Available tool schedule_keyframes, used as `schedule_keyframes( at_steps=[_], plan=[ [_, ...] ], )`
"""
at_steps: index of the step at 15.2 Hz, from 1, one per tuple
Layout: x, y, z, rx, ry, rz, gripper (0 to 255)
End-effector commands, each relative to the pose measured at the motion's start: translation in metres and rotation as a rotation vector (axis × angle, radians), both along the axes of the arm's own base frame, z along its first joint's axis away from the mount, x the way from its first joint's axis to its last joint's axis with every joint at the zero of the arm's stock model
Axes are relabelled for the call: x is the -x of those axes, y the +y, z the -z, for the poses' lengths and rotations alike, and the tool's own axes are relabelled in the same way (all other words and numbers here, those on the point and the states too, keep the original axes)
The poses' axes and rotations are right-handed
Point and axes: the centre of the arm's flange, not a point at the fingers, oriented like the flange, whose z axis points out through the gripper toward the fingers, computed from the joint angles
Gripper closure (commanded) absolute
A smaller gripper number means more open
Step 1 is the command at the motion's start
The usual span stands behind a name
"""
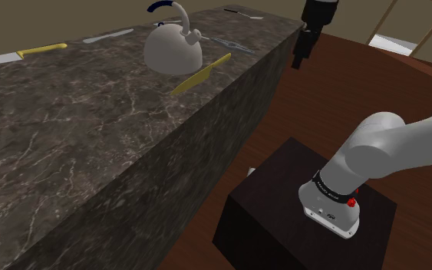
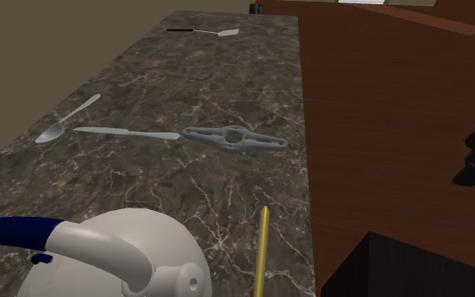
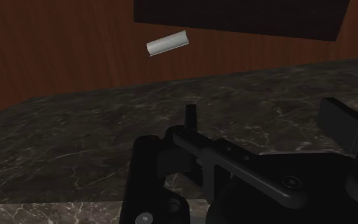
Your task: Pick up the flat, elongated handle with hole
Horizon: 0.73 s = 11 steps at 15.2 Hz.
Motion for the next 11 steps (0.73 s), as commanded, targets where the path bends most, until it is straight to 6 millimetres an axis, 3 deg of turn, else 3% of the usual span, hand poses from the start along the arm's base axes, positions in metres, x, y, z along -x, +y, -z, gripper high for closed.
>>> schedule_keyframes(
  at_steps=[1, 11],
  plan=[
    [0.000, 0.000, 0.000, 0.000, 0.000, 0.000, 0],
    [-0.121, -0.048, 0.013, -0.036, -0.020, 0.002, 0]
  ],
)
